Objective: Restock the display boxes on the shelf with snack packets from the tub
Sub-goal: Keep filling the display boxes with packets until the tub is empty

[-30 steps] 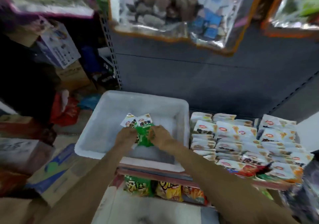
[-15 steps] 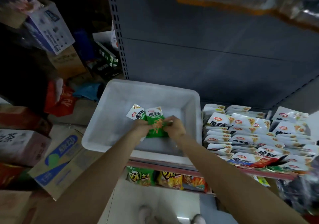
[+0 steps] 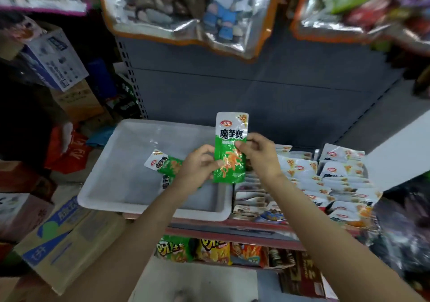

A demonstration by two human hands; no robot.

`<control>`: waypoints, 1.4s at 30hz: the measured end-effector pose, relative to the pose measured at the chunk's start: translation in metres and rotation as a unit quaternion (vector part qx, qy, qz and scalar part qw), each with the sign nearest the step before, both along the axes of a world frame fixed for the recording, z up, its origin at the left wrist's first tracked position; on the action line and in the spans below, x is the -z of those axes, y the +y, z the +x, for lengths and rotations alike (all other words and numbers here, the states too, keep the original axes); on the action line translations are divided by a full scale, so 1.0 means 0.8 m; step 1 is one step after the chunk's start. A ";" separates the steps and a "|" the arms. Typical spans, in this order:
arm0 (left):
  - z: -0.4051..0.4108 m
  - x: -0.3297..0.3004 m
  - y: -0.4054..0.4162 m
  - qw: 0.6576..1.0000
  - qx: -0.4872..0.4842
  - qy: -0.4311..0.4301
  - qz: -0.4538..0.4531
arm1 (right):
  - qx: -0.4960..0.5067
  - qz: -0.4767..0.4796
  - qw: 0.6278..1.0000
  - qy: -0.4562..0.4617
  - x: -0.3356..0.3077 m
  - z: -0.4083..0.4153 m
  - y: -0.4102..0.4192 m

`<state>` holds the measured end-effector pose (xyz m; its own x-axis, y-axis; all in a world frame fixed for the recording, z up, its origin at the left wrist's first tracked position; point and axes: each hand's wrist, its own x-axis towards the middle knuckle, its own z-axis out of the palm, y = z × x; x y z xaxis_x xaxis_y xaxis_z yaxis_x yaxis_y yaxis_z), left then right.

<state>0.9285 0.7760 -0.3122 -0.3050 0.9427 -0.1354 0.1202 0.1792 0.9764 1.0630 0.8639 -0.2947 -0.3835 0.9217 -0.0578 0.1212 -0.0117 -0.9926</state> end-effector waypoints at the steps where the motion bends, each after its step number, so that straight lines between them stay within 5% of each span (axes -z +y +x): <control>1: 0.019 -0.005 0.010 1.000 0.008 0.014 0.011 | 0.004 0.006 1.000 0.001 -0.007 0.021 0.006; 6: 0.116 -0.015 0.059 0.990 0.032 0.132 0.046 | 0.038 0.032 0.999 0.021 -0.024 0.130 0.038; 10: 0.183 -0.015 0.088 0.933 0.005 0.355 0.055 | 0.087 0.047 0.995 0.029 -0.029 0.205 0.066; 12: 0.213 -0.018 0.099 0.913 0.041 0.401 0.060 | 0.108 0.052 0.992 0.031 -0.029 0.238 0.081; 17: 0.273 -0.012 0.125 0.898 0.123 0.422 0.023 | 0.118 0.041 0.991 0.039 -0.018 0.298 0.110; 25: 0.307 -0.007 0.154 0.961 0.025 0.269 0.056 | 0.043 0.061 0.992 -0.105 0.024 0.325 0.120; 32: 0.299 -0.004 0.167 0.951 0.000 0.310 0.015 | 0.024 0.149 0.980 -0.129 0.016 0.327 0.132; 42: 0.298 0.009 0.173 0.882 0.041 0.464 -0.066 | -0.030 0.191 0.911 -0.364 0.032 0.325 0.129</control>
<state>1.1668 0.9142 -0.3194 -0.2730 0.9617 0.0261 0.8754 0.2370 0.4214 1.3232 0.9671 -0.3207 -0.4213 0.9069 0.0041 0.7388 0.3458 -0.5784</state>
